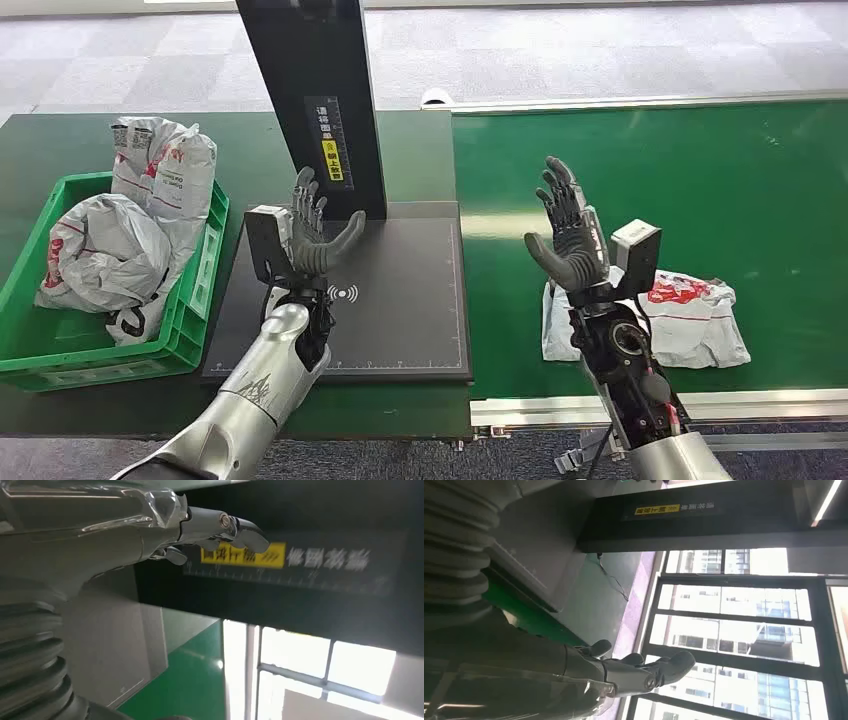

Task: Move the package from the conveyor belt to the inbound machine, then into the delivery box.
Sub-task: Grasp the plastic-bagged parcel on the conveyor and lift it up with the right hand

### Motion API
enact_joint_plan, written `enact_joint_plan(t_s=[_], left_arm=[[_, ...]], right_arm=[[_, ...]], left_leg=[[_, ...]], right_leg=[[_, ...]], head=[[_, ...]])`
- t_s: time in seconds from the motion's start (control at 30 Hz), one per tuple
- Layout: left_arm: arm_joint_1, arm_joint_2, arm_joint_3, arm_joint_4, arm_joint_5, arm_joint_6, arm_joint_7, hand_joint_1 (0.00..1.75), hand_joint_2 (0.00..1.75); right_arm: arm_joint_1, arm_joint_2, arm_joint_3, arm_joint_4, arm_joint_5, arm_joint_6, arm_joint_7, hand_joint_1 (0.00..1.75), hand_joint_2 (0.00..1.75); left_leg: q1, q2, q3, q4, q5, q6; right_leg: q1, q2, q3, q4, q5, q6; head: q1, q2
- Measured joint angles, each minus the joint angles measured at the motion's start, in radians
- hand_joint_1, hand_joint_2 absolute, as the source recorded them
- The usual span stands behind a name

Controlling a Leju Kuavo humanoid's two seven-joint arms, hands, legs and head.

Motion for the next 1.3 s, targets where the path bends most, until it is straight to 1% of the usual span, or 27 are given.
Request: enact_joint_plan(t_s=[0.07,0.17,0.27,0.4,0.57,0.7,0.8,0.87,0.93,0.97,1.03,1.1,1.2,1.3], left_arm=[[-0.012,0.0,-0.01,0.024,0.009,0.001,-0.001,0.0,1.75],[-0.04,0.0,-0.036,0.081,0.027,0.004,-0.001,0.0,1.75],[-0.052,0.001,-0.054,0.113,0.032,0.005,-0.001,0.0,1.75],[-0.06,0.001,-0.067,0.135,0.032,0.005,-0.001,0.0,1.75],[-0.064,0.001,-0.072,0.151,0.033,0.005,-0.001,0.0,1.75],[-0.068,0.004,-0.082,0.16,0.062,0.016,0.0,0.0,1.75],[-0.074,0.014,-0.105,0.166,0.105,0.022,-0.007,0.0,1.75],[-0.069,0.026,-0.121,0.164,0.134,0.028,-0.033,0.0,1.75],[-0.047,0.039,-0.132,0.146,0.15,0.032,-0.065,0.0,1.75],[-0.031,0.044,-0.137,0.13,0.147,0.033,-0.076,0.0,1.75],[-0.001,0.046,-0.148,0.089,0.125,0.035,-0.077,0.0,1.75],[0.018,0.045,-0.155,0.05,0.1,0.04,-0.063,0.0,1.75],[0.033,0.047,-0.158,0.011,0.084,0.043,-0.048,0.0,1.75],[0.043,0.05,-0.158,-0.011,0.075,0.039,-0.045,0.0,1.75]], right_arm=[[0.003,-0.018,0.013,-0.007,-0.006,0.0,-0.004,0.0,0.0],[0.008,-0.061,0.047,-0.023,-0.017,-0.004,-0.01,0.0,0.0],[0.008,-0.086,0.069,-0.032,-0.019,-0.007,-0.012,0.0,0.0],[0.009,-0.104,0.085,-0.038,-0.019,-0.008,-0.013,0.0,0.0],[0.009,-0.114,0.097,-0.04,-0.019,-0.011,-0.014,0.0,0.0],[-0.003,-0.124,0.108,-0.039,-0.014,-0.048,-0.019,0.0,0.0],[-0.043,-0.136,0.13,-0.028,-0.054,-0.048,0.017,0.0,0.0],[-0.076,-0.135,0.148,-0.009,-0.096,-0.063,0.065,0.0,0.87],[-0.113,-0.113,0.174,0.036,-0.112,-0.132,0.1,0.0,1.75],[-0.131,-0.09,0.185,0.075,-0.106,-0.188,0.098,0.0,1.75],[-0.155,-0.025,0.2,0.167,-0.076,-0.314,0.055,0.0,1.75],[-0.16,0.033,0.209,0.236,-0.047,-0.392,0.014,0.0,1.75],[-0.161,0.081,0.219,0.297,-0.028,-0.417,-0.003,0.0,1.75],[-0.162,0.103,0.22,0.328,-0.017,-0.419,0.002,0.0,1.75]], left_leg=[[0.0,0.001,0.001,0.0,0.0,0.0],[-0.001,0.002,0.002,0.0,-0.001,0.001],[0.0,0.002,0.001,0.0,-0.001,0.001],[0.0,0.002,0.001,0.0,-0.001,0.001],[-0.001,0.002,0.001,0.0,-0.001,0.001],[-0.001,0.002,0.0,0.0,-0.001,0.001],[-0.001,0.002,0.0,0.0,-0.001,0.001],[0.0,0.002,0.0,0.0,0.0,0.001],[0.0,0.002,0.001,0.0,0.0,0.0],[0.0,0.003,0.001,0.0,0.0,0.0],[0.001,0.003,0.001,0.0,0.0,0.0],[0.001,0.002,0.0,0.0,0.0,0.0],[0.001,0.002,0.0,0.0,0.0,0.0],[0.001,0.002,-0.001,0.0,0.0,0.0]], right_leg=[[0.0,0.002,0.0,0.0,0.0,0.0],[0.0,0.003,0.0,0.0,0.0,0.0],[0.0,0.003,0.0,0.0,0.0,0.0],[0.0,0.003,-0.001,0.0,0.0,0.0],[0.0,0.003,-0.001,0.0,0.0,0.001],[0.0,0.002,-0.001,0.0,0.0,0.001],[0.0,0.003,-0.001,0.0,0.0,0.001],[0.0,0.003,-0.001,0.0,0.0,0.001],[0.001,0.003,-0.001,0.0,0.0,0.0],[0.001,0.004,-0.001,0.001,0.0,0.0],[0.002,0.004,-0.001,0.001,0.0,0.0],[0.002,0.004,-0.002,0.001,0.0,0.0],[0.002,0.003,-0.002,0.001,-0.001,0.0],[0.001,0.003,-0.002,0.001,-0.001,0.0]], head=[[0.0,0.0],[0.0,0.0],[0.0,0.0],[0.0,0.0],[0.0,0.0],[0.0,0.0],[0.0,0.0],[0.0,0.0],[0.0,0.0],[0.0,0.0],[0.0,0.0],[0.0,0.0],[0.0,0.0],[0.0,0.0]])
